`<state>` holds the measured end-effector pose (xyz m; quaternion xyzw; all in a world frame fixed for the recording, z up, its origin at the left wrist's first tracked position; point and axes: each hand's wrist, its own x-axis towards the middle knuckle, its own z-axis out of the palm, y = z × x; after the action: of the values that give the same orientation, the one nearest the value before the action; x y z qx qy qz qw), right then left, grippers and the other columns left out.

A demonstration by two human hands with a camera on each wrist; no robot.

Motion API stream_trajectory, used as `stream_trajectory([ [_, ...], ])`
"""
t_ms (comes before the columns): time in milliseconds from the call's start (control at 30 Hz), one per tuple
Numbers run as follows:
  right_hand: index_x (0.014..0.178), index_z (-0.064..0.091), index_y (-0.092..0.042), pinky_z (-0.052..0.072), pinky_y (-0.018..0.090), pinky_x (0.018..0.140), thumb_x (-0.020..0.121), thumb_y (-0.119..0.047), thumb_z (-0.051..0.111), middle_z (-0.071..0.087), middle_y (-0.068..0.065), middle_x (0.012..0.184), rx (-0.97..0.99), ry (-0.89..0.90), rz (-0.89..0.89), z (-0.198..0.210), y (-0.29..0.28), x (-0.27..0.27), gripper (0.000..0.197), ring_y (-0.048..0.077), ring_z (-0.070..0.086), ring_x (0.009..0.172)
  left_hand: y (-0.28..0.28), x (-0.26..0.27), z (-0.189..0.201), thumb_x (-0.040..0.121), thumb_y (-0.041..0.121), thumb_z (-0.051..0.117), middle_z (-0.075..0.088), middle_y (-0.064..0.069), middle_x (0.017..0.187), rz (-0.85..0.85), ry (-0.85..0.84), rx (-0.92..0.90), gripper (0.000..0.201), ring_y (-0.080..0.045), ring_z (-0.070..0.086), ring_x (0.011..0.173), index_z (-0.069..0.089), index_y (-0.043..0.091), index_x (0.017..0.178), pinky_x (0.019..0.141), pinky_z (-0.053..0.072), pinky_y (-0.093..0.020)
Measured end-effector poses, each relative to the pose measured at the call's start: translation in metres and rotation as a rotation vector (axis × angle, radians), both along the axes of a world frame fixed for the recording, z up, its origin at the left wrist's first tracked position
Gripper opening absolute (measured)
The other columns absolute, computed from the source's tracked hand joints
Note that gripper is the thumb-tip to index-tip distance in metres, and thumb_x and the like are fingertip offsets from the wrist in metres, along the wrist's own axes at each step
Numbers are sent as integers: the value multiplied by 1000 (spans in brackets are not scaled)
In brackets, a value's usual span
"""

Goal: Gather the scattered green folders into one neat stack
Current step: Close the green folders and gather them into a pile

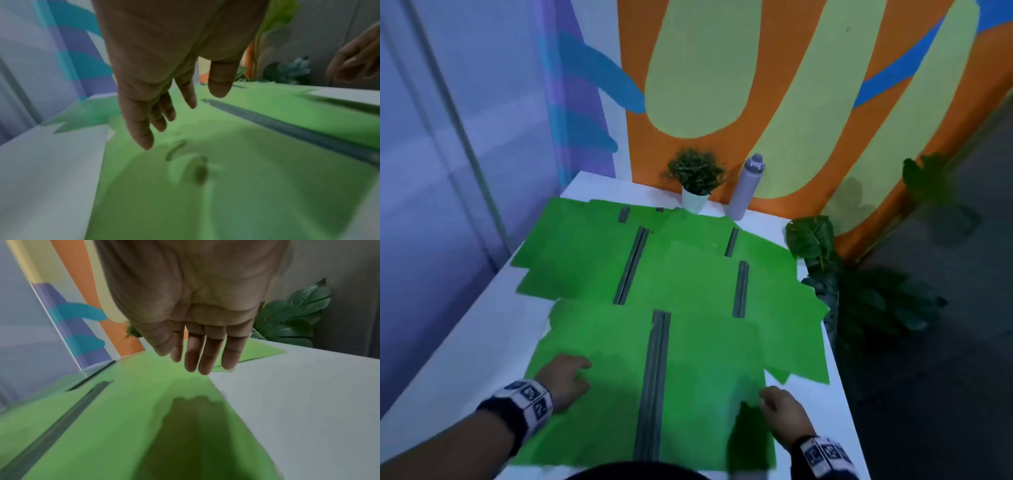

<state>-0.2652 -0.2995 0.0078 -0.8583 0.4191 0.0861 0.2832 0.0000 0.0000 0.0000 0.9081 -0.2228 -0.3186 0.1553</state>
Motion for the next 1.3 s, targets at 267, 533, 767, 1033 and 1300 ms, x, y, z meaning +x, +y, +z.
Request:
stream_trajectory([
  [267, 139, 38, -10, 40, 42, 104, 87, -19, 54, 44, 20, 134, 9, 177, -212, -36, -6, 8, 55, 35, 49, 120, 39, -4, -37, 69, 51, 73, 16, -11, 159, 84, -104, 299, 98, -34, 29, 142, 21, 29, 149, 111, 39, -46],
  [533, 120, 51, -3, 47, 38, 93, 88, -12, 55, 57, 24, 119, 60, 48, -315, -33, -1, 25, 34, 33, 57, 99, 46, -7, -43, 72, 53, 71, 9, -10, 160, 33, -148, 304, 99, -33, 21, 145, 15, 32, 150, 110, 39, -51],
  [767, 100, 54, -16, 43, 39, 94, 93, 0, 48, 60, 6, 110, 259, -623, -380, 58, 0, 53, 19, 26, 52, 113, 31, 6, -13, 76, 66, 58, 3, -15, 162, 134, -42, 146, 99, -35, 11, 148, 11, 24, 153, 117, 25, -50],
  [1033, 104, 55, -23, 32, 35, 85, 73, -33, 73, 41, 14, 96, 455, -1271, -261, 127, -21, 68, 38, 25, 37, 90, -29, 1, 90, 47, 90, 52, -5, 3, 164, 117, 158, -479, 132, -12, -1, 150, -8, 35, 151, 121, 11, -41],
  [1300, 132, 45, -15, 32, 32, 105, 94, -1, 48, 47, 1, 125, 496, -946, -410, 81, 23, 99, 40, 15, 43, 120, -49, -26, 117, 76, 59, 64, 24, 10, 158, 132, 276, -763, 96, -11, 23, 145, 12, 31, 152, 120, 20, -47],
])
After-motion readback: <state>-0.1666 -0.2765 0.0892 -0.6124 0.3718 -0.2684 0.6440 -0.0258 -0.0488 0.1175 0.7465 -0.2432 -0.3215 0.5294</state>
